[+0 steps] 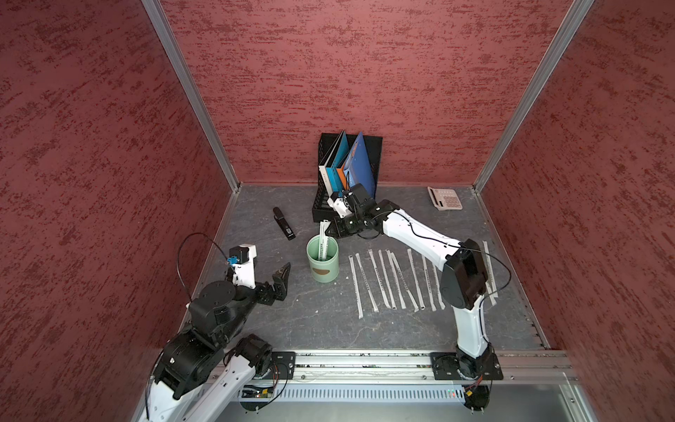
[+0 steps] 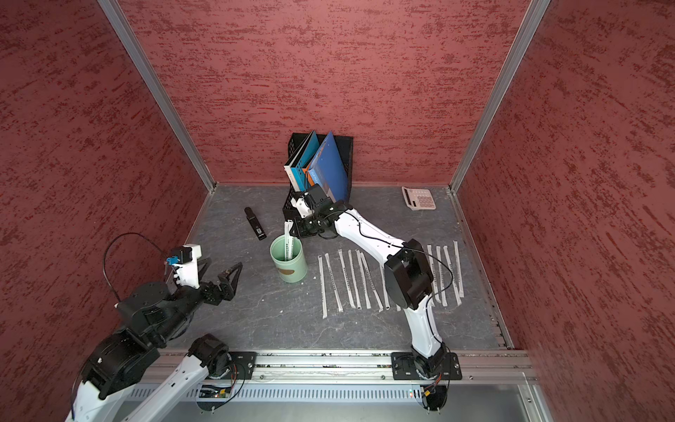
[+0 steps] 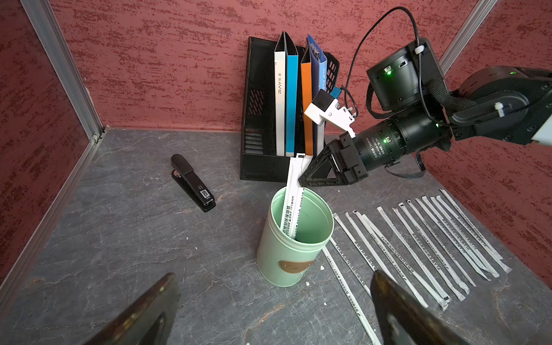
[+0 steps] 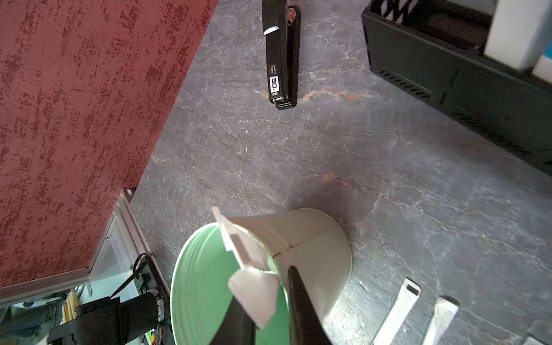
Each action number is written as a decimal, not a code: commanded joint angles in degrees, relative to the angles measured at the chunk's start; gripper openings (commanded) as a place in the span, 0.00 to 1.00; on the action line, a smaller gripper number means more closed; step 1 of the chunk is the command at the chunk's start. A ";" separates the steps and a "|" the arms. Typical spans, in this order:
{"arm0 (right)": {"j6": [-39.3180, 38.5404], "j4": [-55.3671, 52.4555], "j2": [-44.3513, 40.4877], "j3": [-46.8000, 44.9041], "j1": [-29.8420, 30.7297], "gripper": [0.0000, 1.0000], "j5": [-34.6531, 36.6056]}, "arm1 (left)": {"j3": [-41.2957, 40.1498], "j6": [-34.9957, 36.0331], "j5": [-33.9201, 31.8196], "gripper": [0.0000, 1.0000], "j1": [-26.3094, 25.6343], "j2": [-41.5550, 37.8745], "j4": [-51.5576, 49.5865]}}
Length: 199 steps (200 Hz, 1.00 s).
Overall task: Take the straws out of the storage container
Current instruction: Pick up the straw from the container.
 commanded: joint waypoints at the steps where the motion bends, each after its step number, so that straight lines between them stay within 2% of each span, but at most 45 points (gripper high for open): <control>1: -0.11 1.44 0.74 1.92 0.31 0.14 -0.91 | -0.54 -0.42 0.19 0.99 0.39 0.50 0.08; 54: -0.17 1.53 -1.59 1.85 0.31 0.06 -0.73 | -0.58 -0.37 0.15 0.99 0.40 0.58 0.09; 152: -0.39 0.27 -5.87 1.99 0.40 0.05 -0.91 | -0.53 -0.38 0.42 1.00 0.39 -0.04 0.09; 199: -2.15 -1.59 -14.13 0.79 0.40 0.03 1.60 | -0.53 -0.37 0.59 1.00 0.39 -0.04 0.18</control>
